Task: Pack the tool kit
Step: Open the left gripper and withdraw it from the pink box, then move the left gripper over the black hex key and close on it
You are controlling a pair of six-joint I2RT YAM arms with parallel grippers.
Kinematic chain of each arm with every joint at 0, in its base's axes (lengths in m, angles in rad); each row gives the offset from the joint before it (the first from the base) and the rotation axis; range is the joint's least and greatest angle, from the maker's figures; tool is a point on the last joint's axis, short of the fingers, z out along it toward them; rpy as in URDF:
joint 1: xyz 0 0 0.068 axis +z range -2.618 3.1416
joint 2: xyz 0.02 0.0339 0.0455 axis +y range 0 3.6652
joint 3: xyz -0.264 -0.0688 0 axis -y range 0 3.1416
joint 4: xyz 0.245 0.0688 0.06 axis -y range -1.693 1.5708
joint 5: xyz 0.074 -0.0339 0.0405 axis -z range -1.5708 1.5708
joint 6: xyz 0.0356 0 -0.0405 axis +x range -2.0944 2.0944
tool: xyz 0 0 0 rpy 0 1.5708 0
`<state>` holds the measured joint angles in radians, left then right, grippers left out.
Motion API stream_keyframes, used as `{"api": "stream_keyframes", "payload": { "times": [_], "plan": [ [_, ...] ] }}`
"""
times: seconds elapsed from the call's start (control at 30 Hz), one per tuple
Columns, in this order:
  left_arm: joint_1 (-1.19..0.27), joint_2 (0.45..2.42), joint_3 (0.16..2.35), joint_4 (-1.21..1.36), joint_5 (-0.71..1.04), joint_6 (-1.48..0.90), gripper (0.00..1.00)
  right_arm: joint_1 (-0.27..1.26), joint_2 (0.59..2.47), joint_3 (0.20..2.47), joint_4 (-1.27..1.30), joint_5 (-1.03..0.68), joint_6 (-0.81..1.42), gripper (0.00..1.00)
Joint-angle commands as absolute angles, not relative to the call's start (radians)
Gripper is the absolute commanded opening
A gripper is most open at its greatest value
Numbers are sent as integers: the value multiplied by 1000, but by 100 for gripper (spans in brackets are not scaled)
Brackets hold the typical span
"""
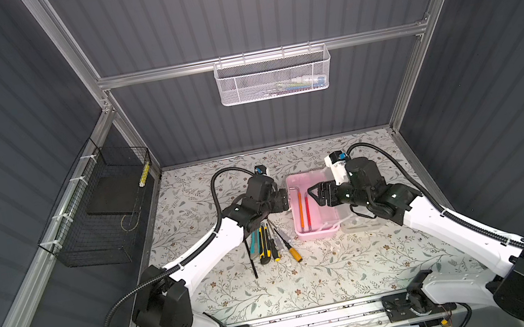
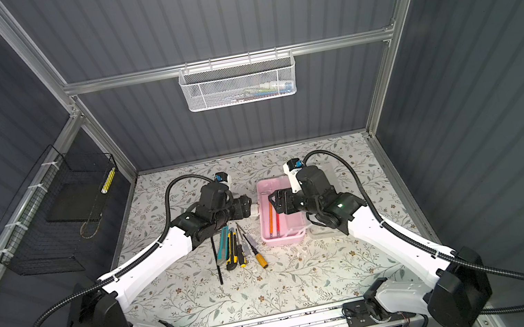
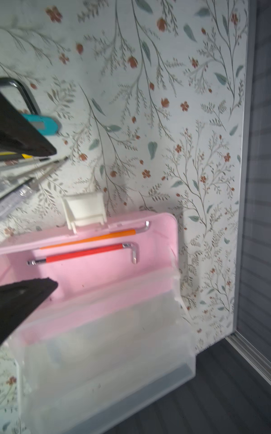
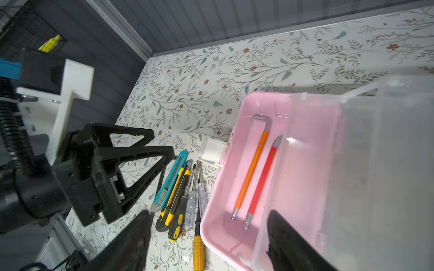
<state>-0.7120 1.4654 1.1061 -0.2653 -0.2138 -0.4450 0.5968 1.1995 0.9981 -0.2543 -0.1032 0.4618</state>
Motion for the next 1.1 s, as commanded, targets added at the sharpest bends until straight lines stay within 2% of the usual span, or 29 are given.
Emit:
{"api": "stream_keyframes", "payload": {
  "times": [0.0,0.03,0.1,0.27,0.43,0.53,0.7,0.77,1.07],
  "plan": [
    [-712,1376,1048,-345,-322,-461,90,628,1188,1017,-275,-70,428,78],
    [-712,1362,1034,-367,-351,-469,94,637,1187,1018,-283,-69,426,77],
    [-712,1340,1006,-401,-378,-470,95,660,1188,1020,-301,-64,429,77],
    [-710,1315,987,-523,-379,-507,95,727,1191,991,-302,-32,455,76],
    [-709,1267,900,-523,-407,-557,93,752,1201,952,-242,-17,479,75],
    [-693,1246,845,-503,-418,-608,87,756,1224,958,-241,-8,490,74],
    [-584,1232,759,-403,-339,-641,62,756,1249,948,-192,-30,509,71],
    [-538,1247,736,-362,-301,-643,57,756,1263,953,-181,-46,515,68],
    [-506,1414,749,-264,-246,-615,51,756,1290,962,-171,-79,538,62]
  ]
}}
